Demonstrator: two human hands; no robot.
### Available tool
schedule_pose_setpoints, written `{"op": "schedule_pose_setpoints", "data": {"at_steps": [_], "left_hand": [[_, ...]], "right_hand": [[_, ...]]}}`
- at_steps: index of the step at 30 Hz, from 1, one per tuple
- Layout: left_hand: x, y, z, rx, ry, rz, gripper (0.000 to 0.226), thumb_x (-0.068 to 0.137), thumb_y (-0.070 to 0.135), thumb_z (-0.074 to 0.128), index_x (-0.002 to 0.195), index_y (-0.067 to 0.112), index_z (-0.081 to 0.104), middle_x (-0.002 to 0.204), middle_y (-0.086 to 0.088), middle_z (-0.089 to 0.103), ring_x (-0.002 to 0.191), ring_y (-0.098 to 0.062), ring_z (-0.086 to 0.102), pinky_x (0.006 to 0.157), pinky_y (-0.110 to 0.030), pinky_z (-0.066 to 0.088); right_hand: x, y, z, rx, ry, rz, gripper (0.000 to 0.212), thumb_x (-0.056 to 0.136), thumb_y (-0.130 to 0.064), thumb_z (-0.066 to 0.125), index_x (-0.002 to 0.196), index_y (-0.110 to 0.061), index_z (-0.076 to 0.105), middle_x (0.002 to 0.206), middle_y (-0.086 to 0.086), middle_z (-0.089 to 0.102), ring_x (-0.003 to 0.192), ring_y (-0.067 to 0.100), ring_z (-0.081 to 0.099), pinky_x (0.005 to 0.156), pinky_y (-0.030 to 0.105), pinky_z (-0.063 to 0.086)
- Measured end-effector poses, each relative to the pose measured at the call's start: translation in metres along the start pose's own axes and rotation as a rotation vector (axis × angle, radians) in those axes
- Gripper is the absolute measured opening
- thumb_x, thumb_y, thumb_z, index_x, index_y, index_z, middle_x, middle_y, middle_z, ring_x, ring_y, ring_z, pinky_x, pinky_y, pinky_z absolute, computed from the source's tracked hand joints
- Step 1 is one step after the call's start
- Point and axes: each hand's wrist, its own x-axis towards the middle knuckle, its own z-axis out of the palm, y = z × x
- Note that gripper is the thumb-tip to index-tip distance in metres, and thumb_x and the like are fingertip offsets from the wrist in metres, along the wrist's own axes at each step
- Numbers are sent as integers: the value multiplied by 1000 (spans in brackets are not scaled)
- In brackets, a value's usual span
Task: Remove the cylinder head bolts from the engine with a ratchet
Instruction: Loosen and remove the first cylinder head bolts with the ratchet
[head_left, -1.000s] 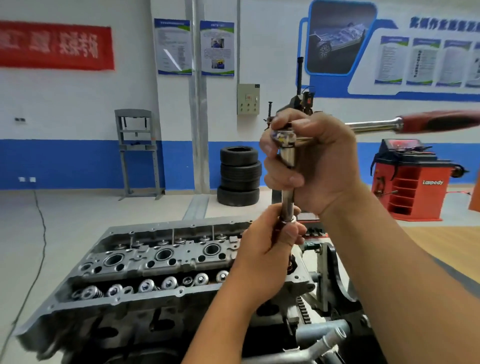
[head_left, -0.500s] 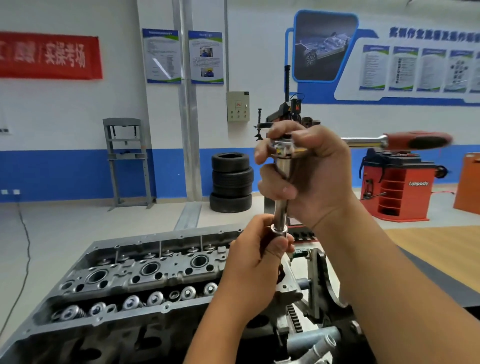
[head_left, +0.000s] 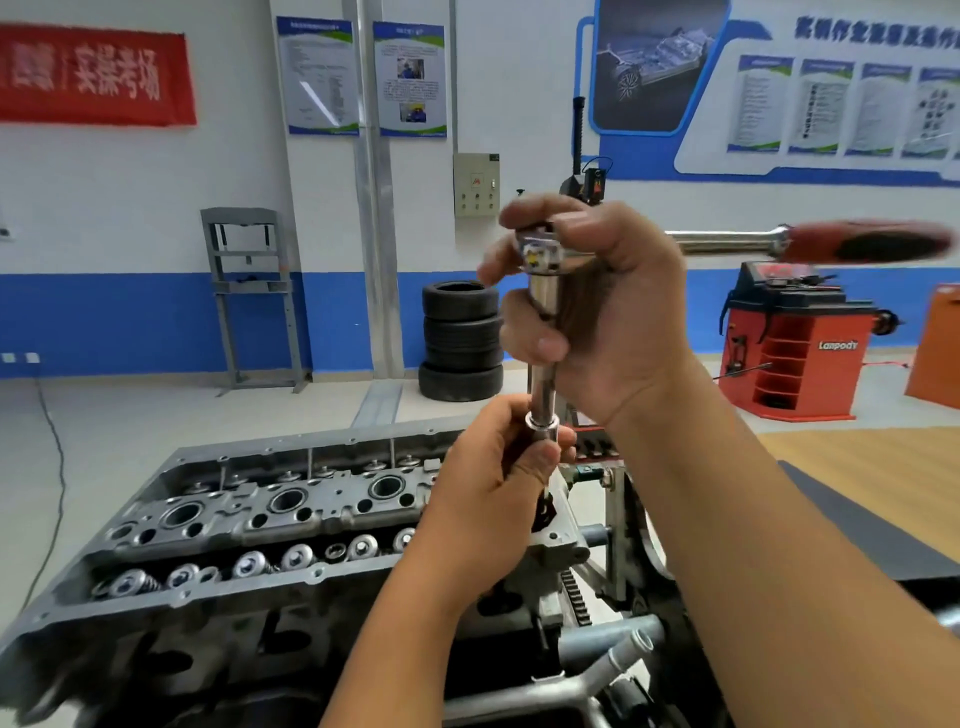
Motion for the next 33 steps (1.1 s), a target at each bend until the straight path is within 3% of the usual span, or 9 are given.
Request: {"op": "schedule_pose_setpoints", "data": {"at_steps": [4, 8, 12, 17, 24, 26, 28, 30, 33], "left_hand": [[2, 1, 4, 89, 6, 23, 26, 105, 6, 53, 110, 29, 65, 99, 7, 74, 93, -11, 72, 86, -30, 58], [2, 1, 5, 124, 32, 31, 26, 104, 4, 55, 112, 25, 68, 93, 7, 75, 86, -4, 71, 73, -18, 53], [0, 1, 2, 92, 33, 17, 24, 104, 6, 55, 108, 27, 67, 94, 7, 75, 89, -5, 72, 70, -20, 53], [0, 3, 4, 107, -2, 2, 25, 105, 18, 57, 107, 42, 61, 99, 7, 75, 94, -21, 71, 89, -44, 58], [1, 2, 8, 156, 59, 23, 17, 102, 12, 60, 105, 26, 69, 89, 4, 73, 86, -23, 68, 83, -44, 55], [0, 2, 6, 130, 65, 11, 14, 102, 13, 61, 103, 26, 67, 89, 2, 73, 86, -25, 68, 81, -41, 54], [-1, 3, 4, 110, 48, -20, 11, 102, 18, 62, 102, 29, 62, 91, 0, 73, 86, -23, 67, 80, -40, 54], [-1, 2, 5, 165, 21, -28, 12, 103, 21, 60, 104, 32, 55, 93, 3, 72, 88, -18, 66, 80, -39, 55], [-1, 1, 12, 260, 63, 2, 19, 103, 18, 60, 104, 35, 50, 90, 9, 71, 84, -12, 63, 77, -30, 52]], "right_hand": [[-4, -4, -13, 93, 41, -10, 32, 71, -25, 57, 98, -10, 62, 79, 12, 66, 37, 17, 33, 49, 27, 15], [-13, 8, 1, -103, 245, -201, 19, 81, -19, 60, 97, -10, 65, 89, 16, 71, 41, 22, 42, 46, 27, 33], [-9, 8, 7, -152, 202, -182, 17, 78, -16, 59, 92, -8, 65, 84, 14, 70, 39, 22, 42, 46, 28, 29], [-7, -10, -14, 83, 17, 30, 31, 68, -27, 56, 95, -13, 63, 79, 10, 65, 36, 17, 36, 54, 33, 15], [-12, 8, 4, -207, 315, -251, 14, 80, -20, 60, 90, -12, 65, 83, 16, 68, 40, 21, 41, 46, 26, 35], [-6, 5, 4, -215, 245, -198, 13, 77, -17, 58, 84, -12, 67, 75, 16, 64, 38, 19, 37, 45, 24, 30], [-1, -4, -1, -98, 73, -17, 17, 69, -16, 59, 85, -13, 65, 71, 12, 60, 36, 16, 33, 48, 25, 20], [2, -11, -9, 35, -34, 102, 26, 65, -25, 58, 89, -15, 59, 68, 7, 58, 35, 14, 34, 51, 26, 14], [-1, -12, -16, 103, 20, 100, 24, 72, -29, 48, 91, -17, 58, 66, 5, 57, 38, 15, 34, 52, 26, 16]]}}
